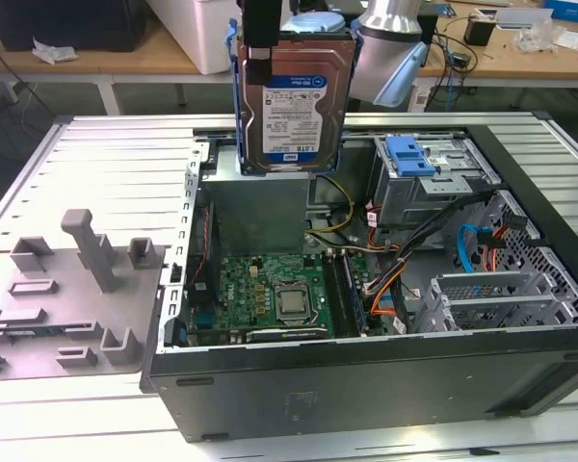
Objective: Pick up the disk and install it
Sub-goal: 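Pick up the disk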
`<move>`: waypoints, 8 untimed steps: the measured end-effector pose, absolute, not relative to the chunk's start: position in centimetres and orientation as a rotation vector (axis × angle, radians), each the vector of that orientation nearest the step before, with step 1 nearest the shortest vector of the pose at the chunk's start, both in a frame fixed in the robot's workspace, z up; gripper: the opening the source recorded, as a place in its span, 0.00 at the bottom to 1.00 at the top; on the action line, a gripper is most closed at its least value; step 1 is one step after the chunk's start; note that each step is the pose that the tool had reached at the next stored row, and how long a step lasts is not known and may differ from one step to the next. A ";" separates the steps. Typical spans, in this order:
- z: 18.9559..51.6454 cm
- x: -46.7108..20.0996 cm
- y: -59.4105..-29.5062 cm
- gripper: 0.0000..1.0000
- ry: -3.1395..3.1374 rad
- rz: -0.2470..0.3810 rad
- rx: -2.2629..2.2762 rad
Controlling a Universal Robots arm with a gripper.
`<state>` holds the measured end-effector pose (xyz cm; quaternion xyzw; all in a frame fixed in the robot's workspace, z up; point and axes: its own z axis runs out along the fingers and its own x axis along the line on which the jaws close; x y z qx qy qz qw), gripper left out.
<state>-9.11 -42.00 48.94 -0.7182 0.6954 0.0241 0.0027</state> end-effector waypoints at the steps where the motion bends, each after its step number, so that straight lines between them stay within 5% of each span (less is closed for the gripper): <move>1: 48.9 -8.8 -42.3 0.37 2.185 0.072 -2.256; 8: 48.9 -7.5 -43.4 0.37 2.190 0.066 -2.261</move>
